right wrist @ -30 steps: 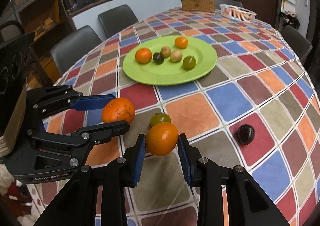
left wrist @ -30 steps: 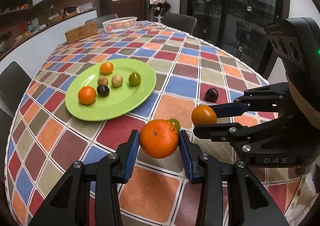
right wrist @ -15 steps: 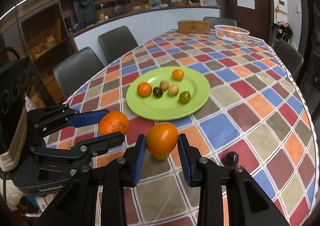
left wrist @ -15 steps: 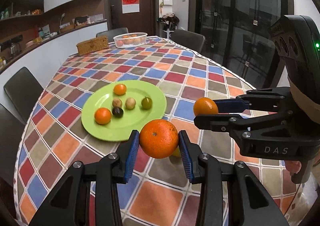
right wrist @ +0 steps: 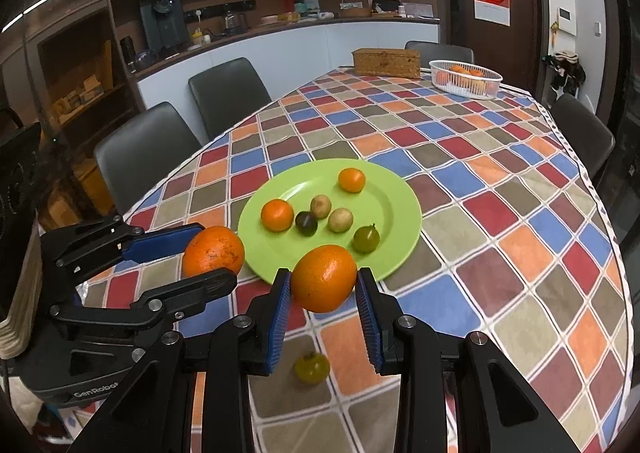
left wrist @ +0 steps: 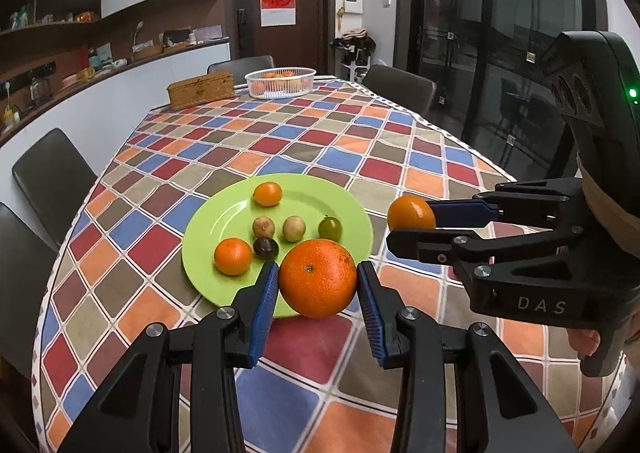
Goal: Organize fruits
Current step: 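Carry both oranges onto the green plate and open both grippers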
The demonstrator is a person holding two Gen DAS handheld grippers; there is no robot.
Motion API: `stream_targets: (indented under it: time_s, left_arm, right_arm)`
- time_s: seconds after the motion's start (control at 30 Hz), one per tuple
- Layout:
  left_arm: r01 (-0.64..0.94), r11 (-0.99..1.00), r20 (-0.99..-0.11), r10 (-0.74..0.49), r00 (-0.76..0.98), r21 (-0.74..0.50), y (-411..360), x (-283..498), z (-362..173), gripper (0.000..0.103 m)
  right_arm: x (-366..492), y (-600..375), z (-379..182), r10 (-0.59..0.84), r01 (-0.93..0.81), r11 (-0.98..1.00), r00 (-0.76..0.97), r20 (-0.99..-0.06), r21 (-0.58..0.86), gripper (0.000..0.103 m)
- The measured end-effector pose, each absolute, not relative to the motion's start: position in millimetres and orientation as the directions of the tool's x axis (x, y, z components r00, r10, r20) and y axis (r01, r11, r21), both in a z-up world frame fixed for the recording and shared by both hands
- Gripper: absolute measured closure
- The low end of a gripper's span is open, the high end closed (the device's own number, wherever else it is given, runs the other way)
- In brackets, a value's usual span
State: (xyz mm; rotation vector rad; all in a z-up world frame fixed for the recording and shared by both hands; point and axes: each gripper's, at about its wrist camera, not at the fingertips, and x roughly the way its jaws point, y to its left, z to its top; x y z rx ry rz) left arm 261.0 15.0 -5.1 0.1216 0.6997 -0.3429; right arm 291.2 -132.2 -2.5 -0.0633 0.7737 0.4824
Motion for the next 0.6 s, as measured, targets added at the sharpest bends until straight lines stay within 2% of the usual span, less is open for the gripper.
stream_targets:
  time_s: [0.6]
  left_arm:
    - [0.295,0.954,-0.714,-0.245,0.656,-0.056,40,323,-46,0.064]
  right_arm:
    - [353,-105,-46,0.375,-0.426,0.894,0.542,-0.752,0.139,0.069]
